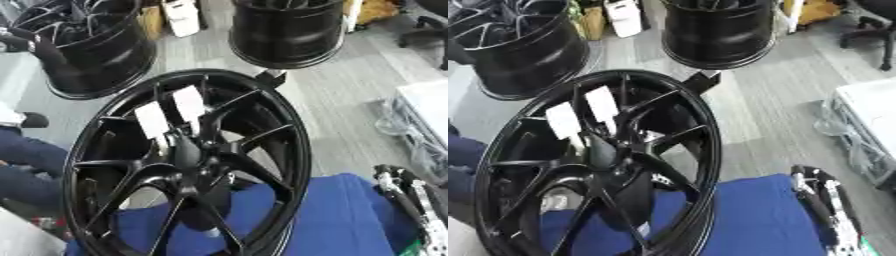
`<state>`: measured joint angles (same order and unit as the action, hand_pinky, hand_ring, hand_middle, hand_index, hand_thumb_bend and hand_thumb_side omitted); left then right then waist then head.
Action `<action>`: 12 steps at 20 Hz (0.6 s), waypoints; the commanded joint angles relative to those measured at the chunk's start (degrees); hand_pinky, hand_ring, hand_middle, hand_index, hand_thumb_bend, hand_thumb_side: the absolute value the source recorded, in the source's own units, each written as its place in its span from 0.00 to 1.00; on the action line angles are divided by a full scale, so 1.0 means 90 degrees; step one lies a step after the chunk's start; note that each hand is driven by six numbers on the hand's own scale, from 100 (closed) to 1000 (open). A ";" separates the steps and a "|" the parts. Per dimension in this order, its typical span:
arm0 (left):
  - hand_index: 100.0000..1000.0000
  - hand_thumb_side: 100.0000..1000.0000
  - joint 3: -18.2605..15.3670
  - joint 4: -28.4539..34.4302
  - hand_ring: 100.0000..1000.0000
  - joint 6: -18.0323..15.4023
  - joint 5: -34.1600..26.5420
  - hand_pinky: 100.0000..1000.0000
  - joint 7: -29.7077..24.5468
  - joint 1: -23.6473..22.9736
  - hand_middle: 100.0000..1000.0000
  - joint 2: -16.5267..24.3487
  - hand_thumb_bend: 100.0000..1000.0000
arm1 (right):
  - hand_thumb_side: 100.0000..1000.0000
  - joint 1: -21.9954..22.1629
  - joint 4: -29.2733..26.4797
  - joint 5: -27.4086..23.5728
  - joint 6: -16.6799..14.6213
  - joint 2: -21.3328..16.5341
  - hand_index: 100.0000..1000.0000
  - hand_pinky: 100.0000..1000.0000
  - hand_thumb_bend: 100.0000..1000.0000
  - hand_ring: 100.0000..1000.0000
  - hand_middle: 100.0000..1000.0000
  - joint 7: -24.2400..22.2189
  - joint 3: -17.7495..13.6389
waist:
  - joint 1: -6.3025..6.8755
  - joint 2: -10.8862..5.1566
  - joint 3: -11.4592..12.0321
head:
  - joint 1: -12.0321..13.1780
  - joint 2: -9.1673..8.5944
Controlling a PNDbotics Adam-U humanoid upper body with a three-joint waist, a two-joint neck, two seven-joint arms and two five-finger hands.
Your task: Pull the pin out of the wheel hub.
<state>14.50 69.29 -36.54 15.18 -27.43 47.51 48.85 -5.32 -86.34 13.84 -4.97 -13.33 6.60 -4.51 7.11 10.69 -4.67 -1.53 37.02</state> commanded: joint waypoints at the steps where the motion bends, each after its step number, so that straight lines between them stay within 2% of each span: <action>1: 0.81 0.49 0.0068 -0.0099 0.68 -0.0657 0.0249 0.74 -0.0585 0.0249 0.68 -0.0073 0.64 | 0.75 -0.0052 -0.0055 0.0014 -0.0014 -0.0041 0.68 0.56 0.00 0.51 0.55 -0.0024 0.0020 | -0.0048 -0.0112 -0.0008 | 0.0041 -0.0110; 10: 0.81 0.50 0.0246 -0.0283 0.68 -0.0806 0.0645 0.73 -0.0831 0.0621 0.68 -0.0728 0.63 | 0.75 -0.0071 -0.0037 0.0026 -0.0023 -0.0026 0.68 0.56 0.00 0.51 0.55 -0.0061 0.0050 | -0.0048 -0.0119 -0.0054 | 0.0073 -0.0110; 11: 0.81 0.53 0.0263 -0.0292 0.68 -0.0811 0.0671 0.73 -0.0851 0.0651 0.68 -0.0786 0.61 | 0.75 -0.0073 -0.0039 0.0029 -0.0026 -0.0026 0.68 0.56 0.00 0.51 0.55 -0.0067 0.0054 | -0.0046 -0.0118 -0.0059 | 0.0074 -0.0108; 12: 0.82 0.50 0.0277 -0.0304 0.68 -0.0814 0.0703 0.73 -0.0866 0.0683 0.68 -0.0843 0.64 | 0.75 -0.0076 -0.0040 0.0032 -0.0028 -0.0026 0.68 0.56 0.00 0.51 0.55 -0.0073 0.0057 | -0.0045 -0.0118 -0.0064 | 0.0080 -0.0106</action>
<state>17.17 66.37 -36.39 21.05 -27.58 52.27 40.44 -5.52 -86.03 13.84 -5.10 -13.26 6.06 -4.14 6.94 10.69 -5.28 -1.03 36.60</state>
